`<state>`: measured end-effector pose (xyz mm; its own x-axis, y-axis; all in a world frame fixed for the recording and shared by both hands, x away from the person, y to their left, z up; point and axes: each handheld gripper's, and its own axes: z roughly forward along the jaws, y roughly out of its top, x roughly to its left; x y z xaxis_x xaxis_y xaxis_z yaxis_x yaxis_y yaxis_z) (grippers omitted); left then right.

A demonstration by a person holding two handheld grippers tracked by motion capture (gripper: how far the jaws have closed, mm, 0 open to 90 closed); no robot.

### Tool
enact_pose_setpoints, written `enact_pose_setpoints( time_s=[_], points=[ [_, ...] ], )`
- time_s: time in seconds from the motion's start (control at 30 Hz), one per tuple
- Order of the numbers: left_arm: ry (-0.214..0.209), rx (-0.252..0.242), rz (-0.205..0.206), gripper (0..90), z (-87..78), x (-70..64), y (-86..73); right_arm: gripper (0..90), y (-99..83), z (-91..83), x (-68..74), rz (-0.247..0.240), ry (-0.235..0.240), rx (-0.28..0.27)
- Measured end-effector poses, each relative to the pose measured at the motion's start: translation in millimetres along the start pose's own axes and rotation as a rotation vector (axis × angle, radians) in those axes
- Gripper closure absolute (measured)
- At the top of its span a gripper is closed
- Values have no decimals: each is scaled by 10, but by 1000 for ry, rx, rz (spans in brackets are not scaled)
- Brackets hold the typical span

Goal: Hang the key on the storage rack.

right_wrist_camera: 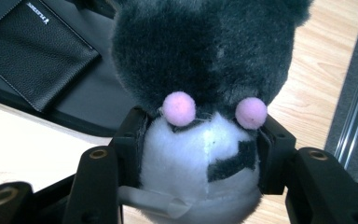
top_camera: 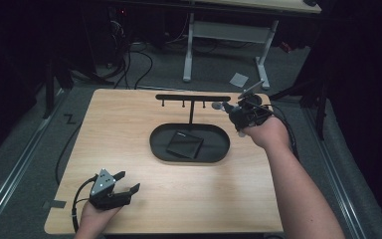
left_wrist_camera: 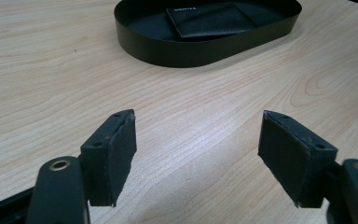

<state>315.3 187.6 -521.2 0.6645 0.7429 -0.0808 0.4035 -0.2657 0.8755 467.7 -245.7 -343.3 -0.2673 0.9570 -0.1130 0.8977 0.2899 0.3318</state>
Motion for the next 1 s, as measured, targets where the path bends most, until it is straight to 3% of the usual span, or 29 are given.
enact_pose_setpoints(
  time_s=[0.27,0.6,1.0],
  points=[
    [-9,21,16,282,27,-6,-4,466,-21,268,17,-2,-27,0],
    [-14,30,26,284,42,-6,-6,449,73,533,86,-12,-22,-6],
    [-21,27,26,283,28,0,-4,302,62,649,196,-4,-18,-3]
  ],
)
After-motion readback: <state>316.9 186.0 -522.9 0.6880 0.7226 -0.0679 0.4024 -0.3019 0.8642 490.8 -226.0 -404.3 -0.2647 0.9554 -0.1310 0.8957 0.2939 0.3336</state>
